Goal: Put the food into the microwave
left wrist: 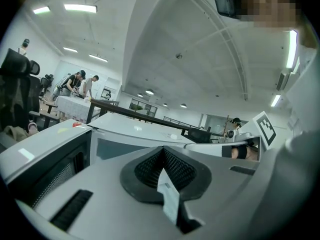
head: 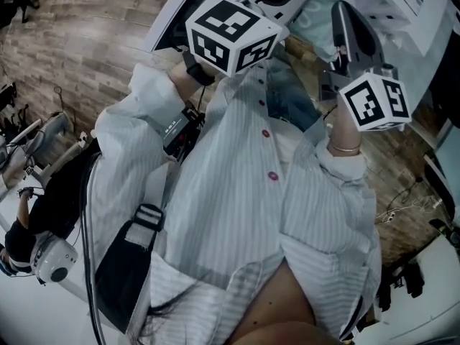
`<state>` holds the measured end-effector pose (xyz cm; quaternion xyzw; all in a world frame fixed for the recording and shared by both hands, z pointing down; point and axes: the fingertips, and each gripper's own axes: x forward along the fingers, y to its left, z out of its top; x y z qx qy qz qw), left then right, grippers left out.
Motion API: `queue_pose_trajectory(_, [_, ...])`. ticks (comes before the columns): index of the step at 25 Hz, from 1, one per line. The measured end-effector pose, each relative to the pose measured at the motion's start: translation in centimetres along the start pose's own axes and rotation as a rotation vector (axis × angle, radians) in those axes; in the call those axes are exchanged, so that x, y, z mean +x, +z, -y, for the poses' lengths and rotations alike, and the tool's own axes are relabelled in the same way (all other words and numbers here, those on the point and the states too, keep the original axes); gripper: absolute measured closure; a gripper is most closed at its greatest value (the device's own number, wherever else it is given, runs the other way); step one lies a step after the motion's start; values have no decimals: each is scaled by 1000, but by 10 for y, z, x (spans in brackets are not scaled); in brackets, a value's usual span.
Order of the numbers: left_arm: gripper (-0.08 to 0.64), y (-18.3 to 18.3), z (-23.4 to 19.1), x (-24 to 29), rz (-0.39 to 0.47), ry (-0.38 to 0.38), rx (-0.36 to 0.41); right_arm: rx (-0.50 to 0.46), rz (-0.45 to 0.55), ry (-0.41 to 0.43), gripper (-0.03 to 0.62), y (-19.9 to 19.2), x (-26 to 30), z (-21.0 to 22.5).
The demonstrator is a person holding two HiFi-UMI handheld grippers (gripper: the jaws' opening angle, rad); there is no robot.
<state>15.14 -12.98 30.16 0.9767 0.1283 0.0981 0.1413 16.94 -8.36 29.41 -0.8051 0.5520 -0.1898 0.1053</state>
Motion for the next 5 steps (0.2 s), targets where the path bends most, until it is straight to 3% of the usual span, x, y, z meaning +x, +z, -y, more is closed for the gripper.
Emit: queue_pose_trajectory(5, [551,-7,1,1,-20,-6,-1,13,17,3,560,-4,0,2])
